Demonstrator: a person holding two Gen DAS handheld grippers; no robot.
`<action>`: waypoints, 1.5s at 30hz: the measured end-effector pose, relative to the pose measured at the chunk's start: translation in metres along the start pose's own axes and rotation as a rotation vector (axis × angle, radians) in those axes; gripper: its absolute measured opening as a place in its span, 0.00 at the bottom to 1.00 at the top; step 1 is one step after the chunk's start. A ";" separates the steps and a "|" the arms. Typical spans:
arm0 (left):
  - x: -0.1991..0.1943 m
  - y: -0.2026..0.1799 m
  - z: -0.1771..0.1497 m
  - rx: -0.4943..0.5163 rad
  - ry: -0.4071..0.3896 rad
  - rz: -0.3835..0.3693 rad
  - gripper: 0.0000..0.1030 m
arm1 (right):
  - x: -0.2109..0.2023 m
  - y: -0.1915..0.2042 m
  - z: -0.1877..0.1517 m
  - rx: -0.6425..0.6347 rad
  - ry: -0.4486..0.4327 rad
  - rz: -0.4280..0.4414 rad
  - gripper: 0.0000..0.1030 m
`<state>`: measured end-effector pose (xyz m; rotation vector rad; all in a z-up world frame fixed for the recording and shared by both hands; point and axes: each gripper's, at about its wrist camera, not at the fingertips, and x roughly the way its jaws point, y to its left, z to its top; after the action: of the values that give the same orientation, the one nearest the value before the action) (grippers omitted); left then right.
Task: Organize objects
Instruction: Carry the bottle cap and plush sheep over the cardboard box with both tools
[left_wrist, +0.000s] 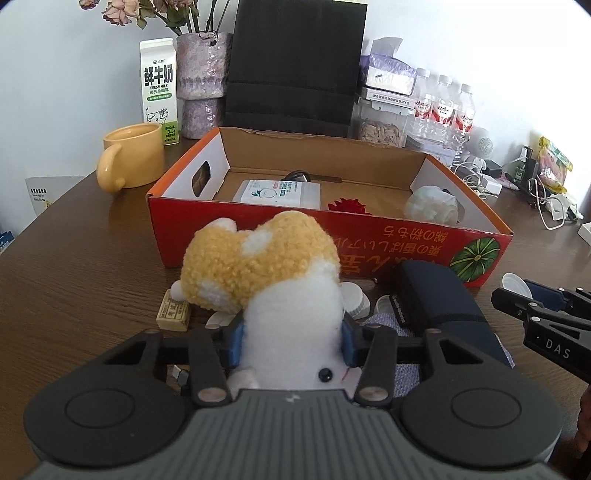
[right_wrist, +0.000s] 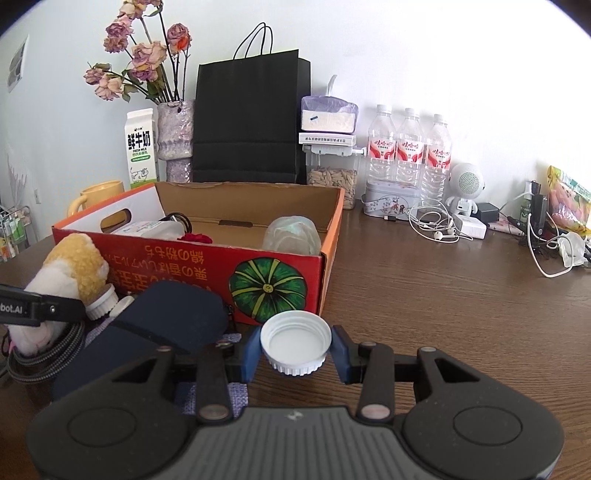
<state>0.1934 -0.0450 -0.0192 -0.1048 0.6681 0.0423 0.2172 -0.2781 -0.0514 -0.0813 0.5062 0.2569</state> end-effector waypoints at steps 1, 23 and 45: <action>-0.002 0.000 0.000 0.002 -0.004 0.001 0.47 | -0.002 0.000 -0.001 0.001 -0.003 -0.001 0.38; -0.049 0.019 -0.008 0.032 -0.094 -0.007 0.47 | -0.059 0.048 -0.004 0.003 -0.123 0.085 0.38; -0.068 0.022 0.013 0.034 -0.150 -0.050 0.47 | -0.064 0.089 0.021 -0.034 -0.133 0.150 0.38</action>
<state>0.1465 -0.0223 0.0312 -0.0852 0.5160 -0.0095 0.1497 -0.2037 -0.0028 -0.0590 0.3756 0.4156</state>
